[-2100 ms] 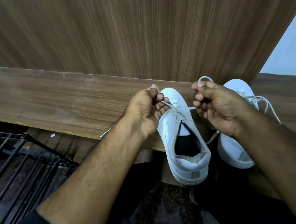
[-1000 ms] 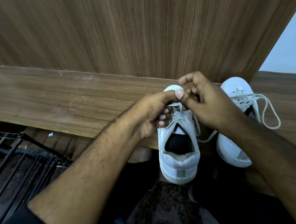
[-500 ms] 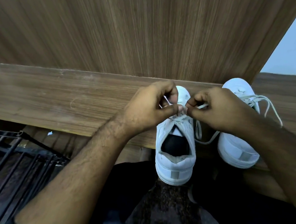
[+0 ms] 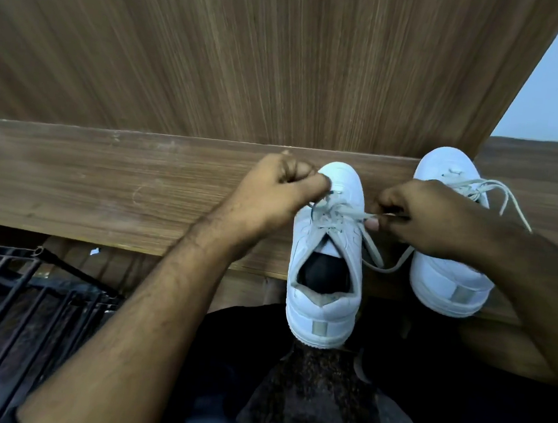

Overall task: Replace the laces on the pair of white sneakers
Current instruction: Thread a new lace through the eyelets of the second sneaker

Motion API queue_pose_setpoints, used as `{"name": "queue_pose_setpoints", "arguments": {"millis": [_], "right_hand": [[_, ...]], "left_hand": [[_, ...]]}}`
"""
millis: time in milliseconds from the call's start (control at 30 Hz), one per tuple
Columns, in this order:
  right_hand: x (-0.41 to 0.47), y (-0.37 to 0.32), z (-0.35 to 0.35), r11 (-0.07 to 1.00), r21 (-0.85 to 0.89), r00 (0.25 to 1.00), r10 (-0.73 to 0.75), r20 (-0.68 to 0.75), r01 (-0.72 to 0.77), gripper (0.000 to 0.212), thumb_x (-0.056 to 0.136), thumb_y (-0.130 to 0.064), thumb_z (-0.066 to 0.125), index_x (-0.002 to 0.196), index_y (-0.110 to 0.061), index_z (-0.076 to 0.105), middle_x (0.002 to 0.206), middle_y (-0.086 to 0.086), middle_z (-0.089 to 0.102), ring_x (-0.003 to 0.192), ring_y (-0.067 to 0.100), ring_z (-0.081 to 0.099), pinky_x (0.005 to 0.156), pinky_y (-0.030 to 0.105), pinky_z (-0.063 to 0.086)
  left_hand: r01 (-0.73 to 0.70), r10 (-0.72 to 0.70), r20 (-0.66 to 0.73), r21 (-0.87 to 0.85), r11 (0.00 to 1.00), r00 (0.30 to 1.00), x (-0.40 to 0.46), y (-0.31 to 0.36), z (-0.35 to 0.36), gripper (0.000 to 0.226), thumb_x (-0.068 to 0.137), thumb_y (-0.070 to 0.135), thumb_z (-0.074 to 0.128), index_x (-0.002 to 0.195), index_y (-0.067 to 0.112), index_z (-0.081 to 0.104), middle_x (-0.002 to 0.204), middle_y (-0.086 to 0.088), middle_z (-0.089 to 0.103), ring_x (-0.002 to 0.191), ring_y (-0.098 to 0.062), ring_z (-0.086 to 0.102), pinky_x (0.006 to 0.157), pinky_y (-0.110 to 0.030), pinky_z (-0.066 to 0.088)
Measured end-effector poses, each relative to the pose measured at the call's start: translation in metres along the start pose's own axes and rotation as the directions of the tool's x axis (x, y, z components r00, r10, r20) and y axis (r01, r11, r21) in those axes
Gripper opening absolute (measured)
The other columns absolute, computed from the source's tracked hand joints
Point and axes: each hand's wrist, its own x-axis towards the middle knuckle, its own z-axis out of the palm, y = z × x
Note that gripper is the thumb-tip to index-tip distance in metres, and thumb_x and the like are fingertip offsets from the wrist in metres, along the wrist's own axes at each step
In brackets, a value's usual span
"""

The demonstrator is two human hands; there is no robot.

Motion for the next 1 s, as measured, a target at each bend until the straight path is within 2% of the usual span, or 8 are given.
{"name": "queue_pose_setpoints", "arguments": {"millis": [133, 333, 433, 500, 600, 700, 833, 1000], "right_hand": [[0.001, 0.005, 0.001, 0.993, -0.083, 0.995, 0.089, 0.055, -0.084, 0.033, 0.09, -0.042, 0.068, 0.066, -0.027, 0.051, 0.066, -0.008, 0.056, 0.063, 0.006, 0.051, 0.056, 0.027, 0.034], [0.006, -0.001, 0.006, 0.97, 0.006, 0.968, 0.242, 0.074, -0.243, 0.043, 0.103, -0.052, 0.036, 0.083, -0.021, 0.057, 0.062, 0.001, 0.073, 0.063, 0.01, 0.069, 0.078, 0.035, 0.053], [0.011, 0.005, 0.008, 0.969, -0.024, 0.966, 0.247, 0.076, -0.246, 0.018, 0.099, -0.031, 0.058, 0.085, -0.02, 0.059, 0.07, -0.003, 0.072, 0.057, 0.005, 0.068, 0.066, 0.032, 0.052], [0.014, 0.006, 0.013, 0.968, -0.116, 0.97, 0.234, 0.074, -0.224, 0.007, 0.092, -0.019, 0.069, 0.093, -0.015, 0.062, 0.081, -0.004, 0.07, 0.061, 0.007, 0.064, 0.069, 0.031, 0.052], [0.02, 0.004, 0.024, 0.94, -0.281, 0.975, 0.215, 0.049, -0.193, 0.013, 0.091, -0.025, 0.068, 0.091, -0.019, 0.057, 0.095, 0.001, 0.064, 0.083, 0.021, 0.059, 0.074, 0.032, 0.048], [0.024, 0.0, 0.034, 0.906, -0.37, 0.969, 0.241, 0.047, -0.207, 0.015, 0.092, -0.034, 0.063, 0.091, -0.024, 0.052, 0.1, 0.003, 0.062, 0.093, 0.026, 0.061, 0.081, 0.039, 0.053], [0.027, 0.002, 0.038, 0.891, -0.397, 0.968, 0.25, 0.026, -0.22, 0.016, 0.091, -0.034, 0.063, 0.101, -0.022, 0.059, 0.107, 0.006, 0.063, 0.097, 0.027, 0.062, 0.084, 0.042, 0.054], [0.025, 0.002, 0.024, 0.933, -0.272, 0.97, 0.243, -0.001, -0.234, 0.013, 0.087, -0.025, 0.07, 0.099, -0.02, 0.067, 0.1, 0.004, 0.068, 0.089, 0.023, 0.064, 0.077, 0.033, 0.052]], "left_hand": [[0.16, -0.176, -0.098, -0.154, 0.975, 0.979, 0.001, 0.002, -0.002, 0.021, 0.083, 0.022, 0.065, 0.076, 0.004, 0.058, 0.068, -0.008, 0.039, 0.059, -0.011, 0.035, 0.054, -0.02, 0.032], [0.133, -0.169, -0.152, -0.219, 0.967, 0.974, 0.0, 0.001, -0.007, 0.016, 0.085, -0.001, 0.055, 0.076, -0.012, 0.064, 0.052, -0.003, 0.052, 0.055, -0.008, 0.048, 0.06, -0.018, 0.038], [0.139, -0.171, -0.132, -0.225, 0.965, 0.976, -0.001, 0.002, -0.007, 0.027, 0.086, -0.006, 0.052, 0.059, 0.0, 0.052, 0.043, 0.001, 0.044, 0.047, -0.015, 0.051, 0.047, -0.016, 0.035], [0.143, -0.161, -0.126, -0.14, 0.98, 0.979, -0.002, 0.002, -0.008, 0.028, 0.085, -0.005, 0.053, 0.058, -0.003, 0.046, 0.04, 0.002, 0.037, 0.04, -0.014, 0.037, 0.04, -0.018, 0.028], [0.137, -0.129, -0.077, 0.098, 0.986, 0.989, -0.005, -0.004, -0.011, 0.037, 0.085, 0.005, 0.06, 0.054, 0.005, 0.04, 0.045, -0.001, 0.027, 0.04, -0.012, 0.021, 0.041, -0.018, 0.02], [0.178, -0.19, 0.032, 0.228, 0.957, 0.981, -0.005, -0.01, -0.014, 0.038, 0.091, 0.024, 0.065, 0.057, 0.01, 0.054, 0.048, -0.005, 0.037, 0.035, -0.011, 0.025, 0.037, -0.016, 0.023], [0.238, -0.269, 0.103, 0.24, 0.941, 0.958, -0.003, -0.013, -0.013, 0.046, 0.094, 0.051, 0.062, 0.075, 0.009, 0.063, 0.047, -0.003, 0.052, 0.031, -0.015, 0.04, 0.038, -0.02, 0.035], [0.205, -0.248, 0.173, 0.235, 0.95, 0.953, -0.005, -0.01, -0.01, 0.039, 0.09, 0.056, 0.064, 0.102, 0.019, 0.057, 0.062, -0.006, 0.071, 0.043, -0.024, 0.061, 0.046, -0.027, 0.045]]}}
